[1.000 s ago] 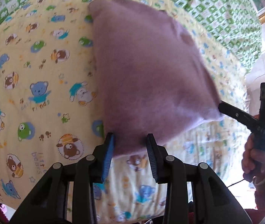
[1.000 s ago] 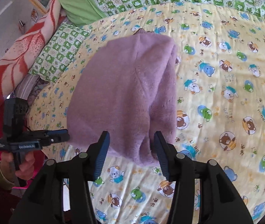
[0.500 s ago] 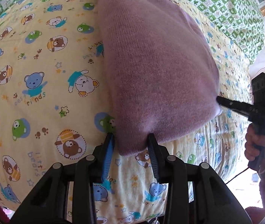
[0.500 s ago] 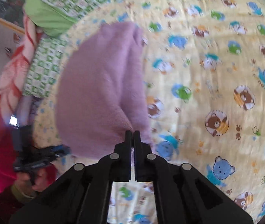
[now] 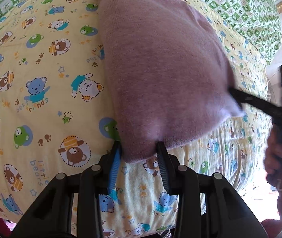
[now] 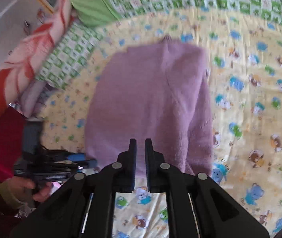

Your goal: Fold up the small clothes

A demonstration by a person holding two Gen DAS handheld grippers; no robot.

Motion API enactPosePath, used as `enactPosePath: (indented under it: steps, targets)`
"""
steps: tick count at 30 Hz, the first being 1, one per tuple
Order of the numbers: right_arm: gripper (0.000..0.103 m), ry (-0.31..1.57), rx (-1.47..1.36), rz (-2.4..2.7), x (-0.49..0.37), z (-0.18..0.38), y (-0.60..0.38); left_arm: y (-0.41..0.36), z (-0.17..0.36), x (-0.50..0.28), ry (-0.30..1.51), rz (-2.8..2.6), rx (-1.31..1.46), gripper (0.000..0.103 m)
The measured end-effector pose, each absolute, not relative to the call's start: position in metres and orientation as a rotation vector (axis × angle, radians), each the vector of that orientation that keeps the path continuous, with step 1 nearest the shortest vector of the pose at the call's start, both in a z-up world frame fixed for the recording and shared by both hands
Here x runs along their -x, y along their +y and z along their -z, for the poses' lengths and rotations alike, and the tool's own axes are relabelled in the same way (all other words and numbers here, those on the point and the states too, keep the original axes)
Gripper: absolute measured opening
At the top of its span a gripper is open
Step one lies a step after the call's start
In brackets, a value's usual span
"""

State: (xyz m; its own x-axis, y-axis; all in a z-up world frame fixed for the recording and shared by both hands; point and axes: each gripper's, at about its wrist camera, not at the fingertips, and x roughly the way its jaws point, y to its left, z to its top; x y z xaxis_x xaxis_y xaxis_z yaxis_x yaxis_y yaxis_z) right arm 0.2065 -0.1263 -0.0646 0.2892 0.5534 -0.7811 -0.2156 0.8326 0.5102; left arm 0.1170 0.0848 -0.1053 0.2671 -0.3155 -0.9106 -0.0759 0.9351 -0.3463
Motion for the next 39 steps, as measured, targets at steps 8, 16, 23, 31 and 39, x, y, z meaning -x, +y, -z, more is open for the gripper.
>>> enactPosePath:
  steps: [8, 16, 23, 31, 39]
  targets:
    - [0.0, 1.187, -0.382, -0.455, -0.211, 0.104, -0.156, 0.075, 0.104, -0.115, 1.298, 0.176, 0.32, 0.042]
    - [0.004, 1.159, -0.372, -0.384, -0.203, 0.09, -0.16, 0.084, 0.088, -0.099, 1.216, 0.13, 0.325, 0.05]
    - [0.011, 1.083, -0.355, -0.394, -0.178, 0.061, -0.149, 0.093, 0.061, -0.072, 1.057, 0.024, 0.314, 0.059]
    - [0.054, 0.964, -0.304, -0.435, -0.145, 0.039, -0.133, 0.086, 0.045, -0.045, 0.927, -0.113, 0.221, 0.073]
    - [0.068, 0.959, -0.259, -0.448, -0.121, 0.049, -0.12, 0.066, 0.055, -0.031, 0.919, -0.135, 0.144, 0.08]
